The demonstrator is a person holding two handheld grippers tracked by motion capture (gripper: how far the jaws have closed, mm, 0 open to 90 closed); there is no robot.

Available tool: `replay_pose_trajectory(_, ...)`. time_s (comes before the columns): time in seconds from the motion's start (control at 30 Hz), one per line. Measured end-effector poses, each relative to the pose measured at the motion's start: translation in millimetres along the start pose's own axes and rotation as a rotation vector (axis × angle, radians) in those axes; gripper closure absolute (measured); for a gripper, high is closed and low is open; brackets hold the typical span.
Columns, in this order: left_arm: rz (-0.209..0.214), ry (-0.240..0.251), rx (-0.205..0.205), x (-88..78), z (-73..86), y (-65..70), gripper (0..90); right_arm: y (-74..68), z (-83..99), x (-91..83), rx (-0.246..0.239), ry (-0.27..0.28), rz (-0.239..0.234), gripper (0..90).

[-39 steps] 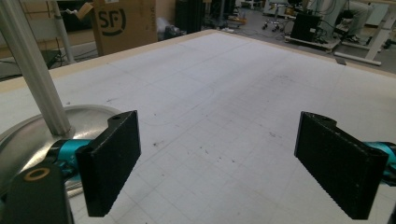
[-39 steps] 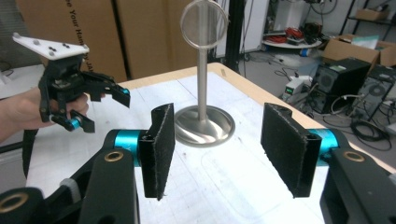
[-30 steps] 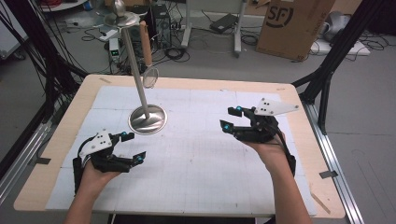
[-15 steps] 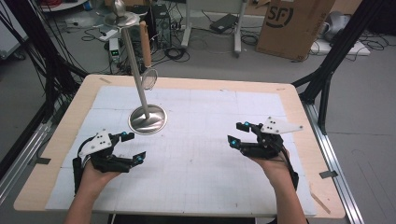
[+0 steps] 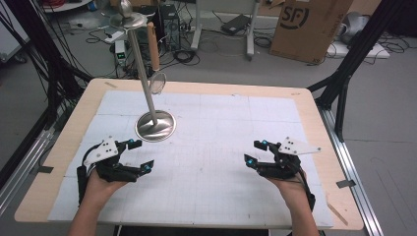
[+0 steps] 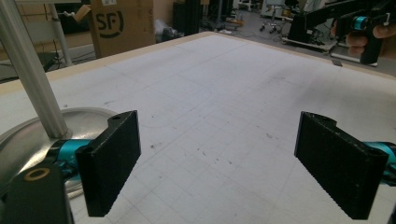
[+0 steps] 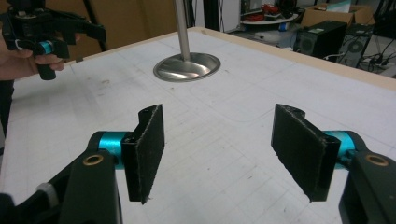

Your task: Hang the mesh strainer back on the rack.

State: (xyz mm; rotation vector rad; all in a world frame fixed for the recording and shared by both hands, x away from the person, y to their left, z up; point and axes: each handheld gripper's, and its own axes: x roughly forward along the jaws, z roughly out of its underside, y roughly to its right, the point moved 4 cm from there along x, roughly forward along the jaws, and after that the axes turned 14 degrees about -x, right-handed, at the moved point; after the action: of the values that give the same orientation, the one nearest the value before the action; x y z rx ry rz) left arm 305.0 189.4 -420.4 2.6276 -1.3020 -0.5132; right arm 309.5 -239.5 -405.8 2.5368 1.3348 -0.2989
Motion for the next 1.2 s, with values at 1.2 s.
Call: replay_pose_trajectory(1.2, 0.015, 0.001, 0.001, 2.0, -1.5, 3.0, 15.0, -2.5, 12.8, 4.5, 0.001, -0.063, 0.017, 24.4)
